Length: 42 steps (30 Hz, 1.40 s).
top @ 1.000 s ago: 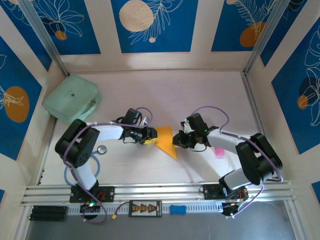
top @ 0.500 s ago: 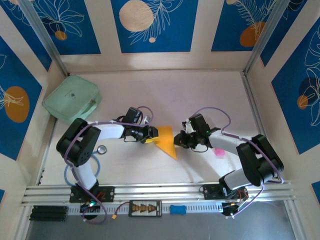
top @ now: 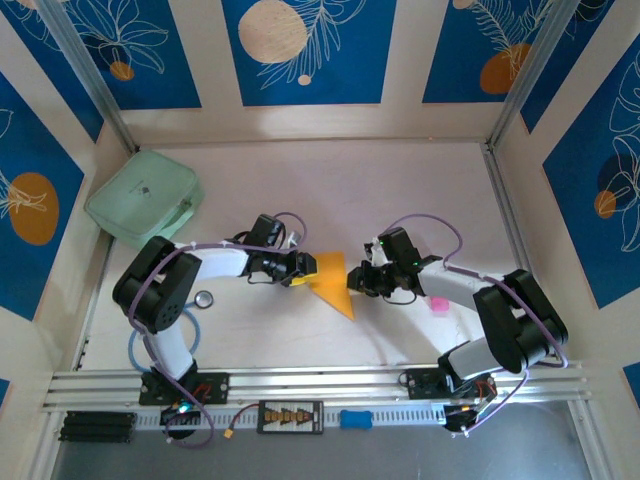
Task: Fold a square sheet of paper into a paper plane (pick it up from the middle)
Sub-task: Fourth fold the wing at the center of the table.
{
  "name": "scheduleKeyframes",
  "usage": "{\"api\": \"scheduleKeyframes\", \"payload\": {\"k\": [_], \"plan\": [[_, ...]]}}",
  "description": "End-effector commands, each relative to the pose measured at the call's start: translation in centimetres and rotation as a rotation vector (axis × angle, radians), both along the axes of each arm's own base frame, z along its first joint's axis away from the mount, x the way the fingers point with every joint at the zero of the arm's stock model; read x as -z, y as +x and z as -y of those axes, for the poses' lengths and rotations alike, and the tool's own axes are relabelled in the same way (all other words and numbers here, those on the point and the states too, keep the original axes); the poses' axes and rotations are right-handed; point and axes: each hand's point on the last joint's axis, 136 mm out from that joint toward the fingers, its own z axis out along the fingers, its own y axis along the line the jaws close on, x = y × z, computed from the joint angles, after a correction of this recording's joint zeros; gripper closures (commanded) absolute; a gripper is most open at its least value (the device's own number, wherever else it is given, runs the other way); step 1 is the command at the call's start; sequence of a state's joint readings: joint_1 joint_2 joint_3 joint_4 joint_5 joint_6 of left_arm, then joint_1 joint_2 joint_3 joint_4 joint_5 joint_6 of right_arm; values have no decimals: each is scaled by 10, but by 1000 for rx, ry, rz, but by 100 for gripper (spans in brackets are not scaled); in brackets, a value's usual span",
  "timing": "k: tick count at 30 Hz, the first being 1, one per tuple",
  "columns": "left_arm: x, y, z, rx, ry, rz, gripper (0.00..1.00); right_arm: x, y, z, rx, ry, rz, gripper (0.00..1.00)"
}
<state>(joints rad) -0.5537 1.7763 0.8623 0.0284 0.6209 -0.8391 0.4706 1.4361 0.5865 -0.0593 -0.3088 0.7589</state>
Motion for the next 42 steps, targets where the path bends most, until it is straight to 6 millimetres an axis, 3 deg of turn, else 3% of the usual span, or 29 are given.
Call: {"api": "scheduleKeyframes", "payload": {"k": [1,8,19,33,42], "plan": [[-4,4,-1,-3,-1,4,54,-8,-1,-4,-21,39,12,78],[-3,3,-2,-4,0,0,54,-5,2,-6,-27,41,3,78],[-4,3,-2,-1,0,0,54,-9,3,-2,-21,57,31,90],[-8,4,2,4,-17,-7,52,-13,3,5,-1,81,40,91],[-12,8,11,3,-69,-21,56,-11,2,6,3,83,34,91]]}}
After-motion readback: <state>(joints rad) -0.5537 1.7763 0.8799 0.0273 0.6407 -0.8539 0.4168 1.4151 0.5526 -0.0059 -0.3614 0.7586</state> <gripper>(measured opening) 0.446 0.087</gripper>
